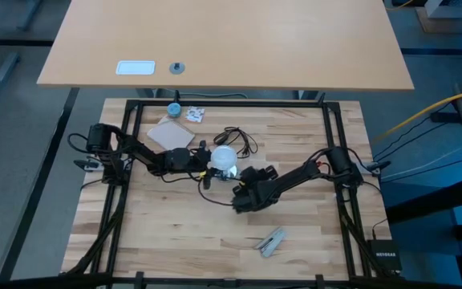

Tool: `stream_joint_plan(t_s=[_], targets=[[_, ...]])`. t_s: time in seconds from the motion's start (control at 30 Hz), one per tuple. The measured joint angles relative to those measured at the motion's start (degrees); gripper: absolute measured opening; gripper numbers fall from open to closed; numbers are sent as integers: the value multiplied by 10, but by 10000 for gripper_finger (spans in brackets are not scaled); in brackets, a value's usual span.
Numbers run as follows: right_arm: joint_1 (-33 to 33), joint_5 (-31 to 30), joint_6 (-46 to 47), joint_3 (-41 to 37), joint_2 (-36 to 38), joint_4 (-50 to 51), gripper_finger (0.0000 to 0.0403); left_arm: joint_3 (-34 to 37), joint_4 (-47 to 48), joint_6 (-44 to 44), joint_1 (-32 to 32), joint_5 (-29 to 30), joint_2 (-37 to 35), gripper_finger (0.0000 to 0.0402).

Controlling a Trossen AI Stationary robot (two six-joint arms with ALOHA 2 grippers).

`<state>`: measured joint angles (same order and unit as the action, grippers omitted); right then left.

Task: Screw lightbulb
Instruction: Insert the light bulb into the lamp

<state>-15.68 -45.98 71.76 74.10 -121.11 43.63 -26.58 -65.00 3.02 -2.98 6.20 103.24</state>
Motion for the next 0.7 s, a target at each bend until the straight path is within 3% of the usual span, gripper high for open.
stream_joint_plan(t_s=[0.33, 0.7], targets=[[-10, -2, -35, 0, 117, 157, 225, 0, 0, 0, 0, 2, 0, 157], [-59, -89, -48, 1, 319, 374, 225, 0, 0, 0, 0, 3, 0, 157]])
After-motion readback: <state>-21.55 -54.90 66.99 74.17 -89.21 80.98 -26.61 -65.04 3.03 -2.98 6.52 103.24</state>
